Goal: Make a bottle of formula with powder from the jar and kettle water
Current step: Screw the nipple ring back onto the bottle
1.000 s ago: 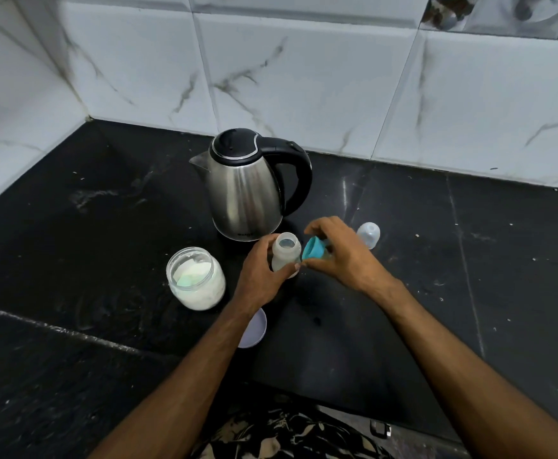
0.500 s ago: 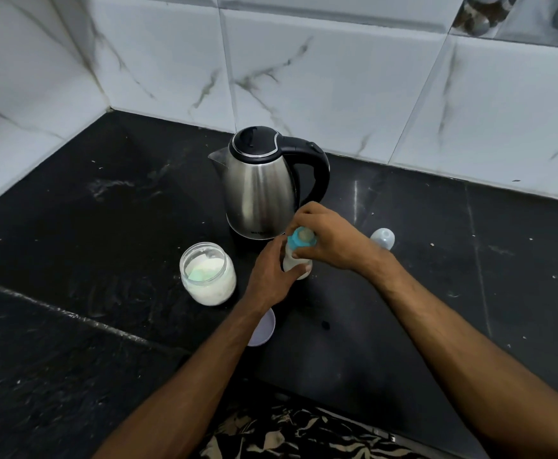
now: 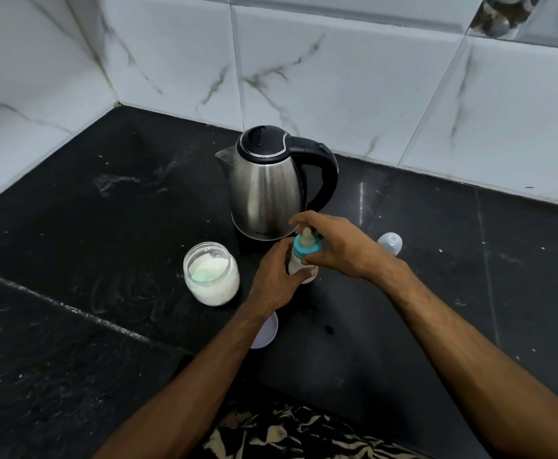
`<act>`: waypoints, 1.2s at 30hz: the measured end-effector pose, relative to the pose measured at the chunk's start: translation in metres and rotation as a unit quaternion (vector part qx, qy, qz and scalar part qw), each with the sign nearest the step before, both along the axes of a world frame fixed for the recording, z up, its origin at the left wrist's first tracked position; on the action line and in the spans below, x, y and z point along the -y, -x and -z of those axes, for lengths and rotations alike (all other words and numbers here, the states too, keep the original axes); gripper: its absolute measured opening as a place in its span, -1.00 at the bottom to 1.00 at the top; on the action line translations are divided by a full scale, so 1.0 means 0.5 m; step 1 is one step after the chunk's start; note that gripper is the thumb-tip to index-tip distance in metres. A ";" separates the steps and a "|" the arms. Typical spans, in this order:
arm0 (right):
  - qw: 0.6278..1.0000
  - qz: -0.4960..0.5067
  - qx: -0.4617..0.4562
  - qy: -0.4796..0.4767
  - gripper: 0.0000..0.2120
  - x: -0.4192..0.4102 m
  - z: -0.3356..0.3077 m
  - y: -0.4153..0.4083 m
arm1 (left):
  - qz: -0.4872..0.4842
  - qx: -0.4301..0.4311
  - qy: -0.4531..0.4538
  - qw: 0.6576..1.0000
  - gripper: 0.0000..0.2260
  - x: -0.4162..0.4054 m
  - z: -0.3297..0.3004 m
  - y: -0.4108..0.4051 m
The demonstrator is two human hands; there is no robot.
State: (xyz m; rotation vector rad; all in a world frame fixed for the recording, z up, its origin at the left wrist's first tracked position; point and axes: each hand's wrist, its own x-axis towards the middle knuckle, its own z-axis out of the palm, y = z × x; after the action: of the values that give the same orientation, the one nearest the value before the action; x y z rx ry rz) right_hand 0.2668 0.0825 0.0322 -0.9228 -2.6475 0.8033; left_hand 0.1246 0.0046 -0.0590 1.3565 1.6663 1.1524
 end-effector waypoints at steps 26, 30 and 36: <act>0.994 0.042 -0.097 0.042 -0.38 0.002 0.040 -0.028 | 0.005 0.000 0.000 1.000 -0.46 0.004 0.018 -0.001; 0.987 0.061 -0.144 0.043 -0.39 0.007 0.037 -0.031 | 0.007 0.003 -0.004 1.000 -0.47 0.006 0.016 -0.003; 0.995 0.051 -0.086 -0.001 -0.39 0.010 0.061 -0.032 | 0.007 0.001 0.002 1.000 -0.44 0.004 0.015 -0.002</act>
State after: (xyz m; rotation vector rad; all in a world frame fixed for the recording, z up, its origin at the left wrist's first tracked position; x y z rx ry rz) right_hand 0.2827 0.0774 0.0016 -0.9359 -2.4335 0.8161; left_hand 0.1258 0.0025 -0.0664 1.3623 1.6546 1.1426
